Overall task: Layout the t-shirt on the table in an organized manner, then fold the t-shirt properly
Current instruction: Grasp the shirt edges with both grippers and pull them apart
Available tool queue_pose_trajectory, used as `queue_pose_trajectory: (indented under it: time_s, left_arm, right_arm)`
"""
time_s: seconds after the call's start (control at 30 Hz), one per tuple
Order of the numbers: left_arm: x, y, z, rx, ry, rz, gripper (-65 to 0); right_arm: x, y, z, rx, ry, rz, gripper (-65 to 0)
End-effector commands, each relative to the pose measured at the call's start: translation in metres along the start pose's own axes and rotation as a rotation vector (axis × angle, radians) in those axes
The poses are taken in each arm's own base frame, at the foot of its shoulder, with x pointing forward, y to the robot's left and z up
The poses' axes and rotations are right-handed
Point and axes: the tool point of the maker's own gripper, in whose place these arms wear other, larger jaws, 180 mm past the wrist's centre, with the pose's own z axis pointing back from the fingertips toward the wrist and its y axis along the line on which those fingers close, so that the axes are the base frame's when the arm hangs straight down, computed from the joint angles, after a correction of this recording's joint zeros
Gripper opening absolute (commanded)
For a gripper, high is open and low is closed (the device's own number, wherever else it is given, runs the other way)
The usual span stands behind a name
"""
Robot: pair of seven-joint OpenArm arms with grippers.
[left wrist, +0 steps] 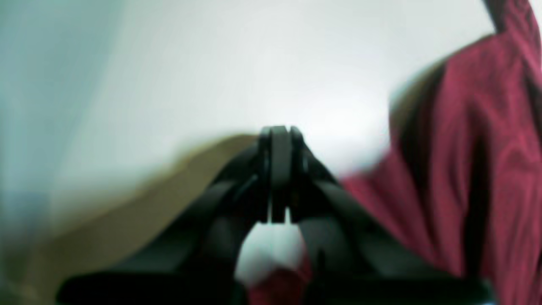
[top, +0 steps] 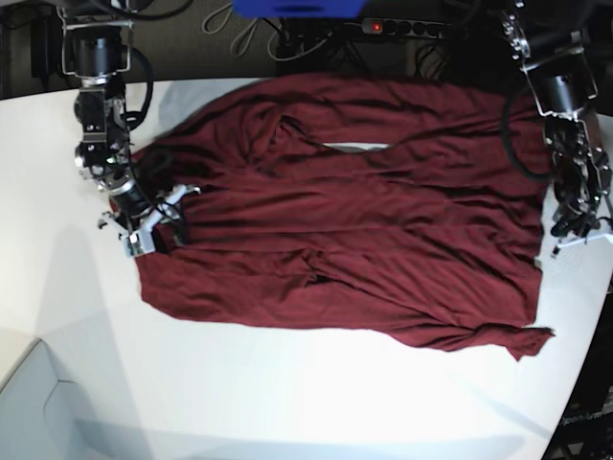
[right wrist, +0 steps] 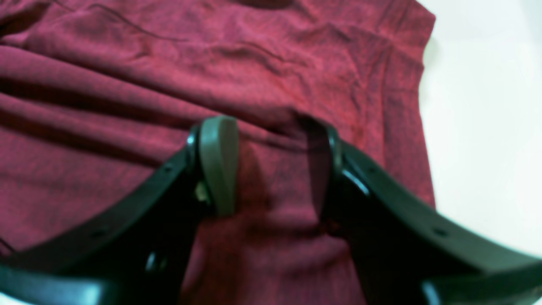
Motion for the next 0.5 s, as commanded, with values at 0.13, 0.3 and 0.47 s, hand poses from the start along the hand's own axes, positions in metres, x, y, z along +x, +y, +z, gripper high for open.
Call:
queue_pose_trajectory:
  time_s: [0.13,0.3,0.47]
  left_arm:
    - [0.058,-0.037,0.018,-0.09,-0.147,0.015,-64.6]
    - [0.08,-0.065,0.041,-0.201,-0.199,0.075,-64.5]
    - [0.059,-0.087,0.041,-0.259,-0.145,0.117,-64.5]
  right_arm:
    - [-0.003,-0.014,-0.002,-0.027,0.082,0.05,-37.3]
    - [0.04,-0.029,0.014,-0.079,-0.028,0.087,-37.3]
    - [0.071,-0.019,0.018,-0.074,-0.108,0.115,-37.3]
